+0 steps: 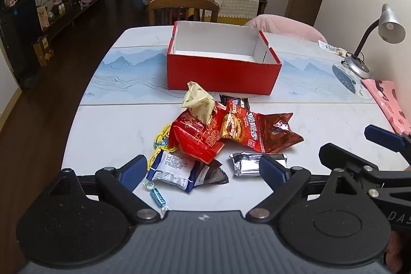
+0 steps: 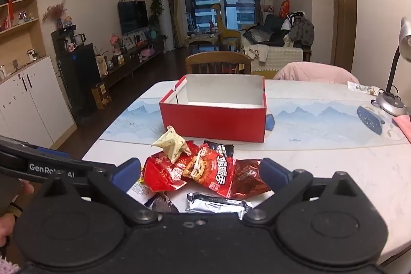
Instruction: Organize snacks
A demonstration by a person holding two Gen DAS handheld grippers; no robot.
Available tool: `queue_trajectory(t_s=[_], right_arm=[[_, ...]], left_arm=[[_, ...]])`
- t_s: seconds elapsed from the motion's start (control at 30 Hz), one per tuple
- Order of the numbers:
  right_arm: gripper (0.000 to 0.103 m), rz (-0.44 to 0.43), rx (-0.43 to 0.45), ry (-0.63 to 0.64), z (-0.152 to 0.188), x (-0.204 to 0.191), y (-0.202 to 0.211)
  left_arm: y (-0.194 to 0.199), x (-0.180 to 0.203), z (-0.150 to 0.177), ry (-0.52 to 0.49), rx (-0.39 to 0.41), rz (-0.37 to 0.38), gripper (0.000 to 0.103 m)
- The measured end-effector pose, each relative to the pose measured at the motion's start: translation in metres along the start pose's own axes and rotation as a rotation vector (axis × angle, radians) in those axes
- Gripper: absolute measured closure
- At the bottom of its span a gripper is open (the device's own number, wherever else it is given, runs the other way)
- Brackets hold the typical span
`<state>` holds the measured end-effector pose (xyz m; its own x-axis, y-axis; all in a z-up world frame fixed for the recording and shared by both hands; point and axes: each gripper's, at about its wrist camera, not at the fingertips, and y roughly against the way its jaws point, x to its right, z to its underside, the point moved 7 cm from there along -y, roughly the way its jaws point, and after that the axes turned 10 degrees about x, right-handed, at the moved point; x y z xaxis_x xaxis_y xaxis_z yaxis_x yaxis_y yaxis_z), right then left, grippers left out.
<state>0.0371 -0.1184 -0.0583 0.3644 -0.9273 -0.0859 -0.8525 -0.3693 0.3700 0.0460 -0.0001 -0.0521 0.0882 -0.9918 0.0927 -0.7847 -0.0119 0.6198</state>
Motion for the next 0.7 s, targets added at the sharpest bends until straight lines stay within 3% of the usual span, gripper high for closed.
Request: queue_trajectory(t_s=[0.13, 0.2, 0.7], right_arm=[[0.004, 0.012, 0.004, 0.013, -0.002, -0.002, 0.007], [0.004, 0.0, -0.035, -0.026, 0.0, 0.0, 0.003], [0.004, 0.005, -0.024, -0.009, -0.001, 0.0, 0.004]], left_arm=[[0.0, -0.002, 0.002, 0.007, -0.002, 0.005, 0.009], [0.001, -0.001, 0.002, -0.006, 0.008, -0.005, 0.009], [0.004, 0.002, 0.004, -0.011, 0.006, -0.002, 0.009]])
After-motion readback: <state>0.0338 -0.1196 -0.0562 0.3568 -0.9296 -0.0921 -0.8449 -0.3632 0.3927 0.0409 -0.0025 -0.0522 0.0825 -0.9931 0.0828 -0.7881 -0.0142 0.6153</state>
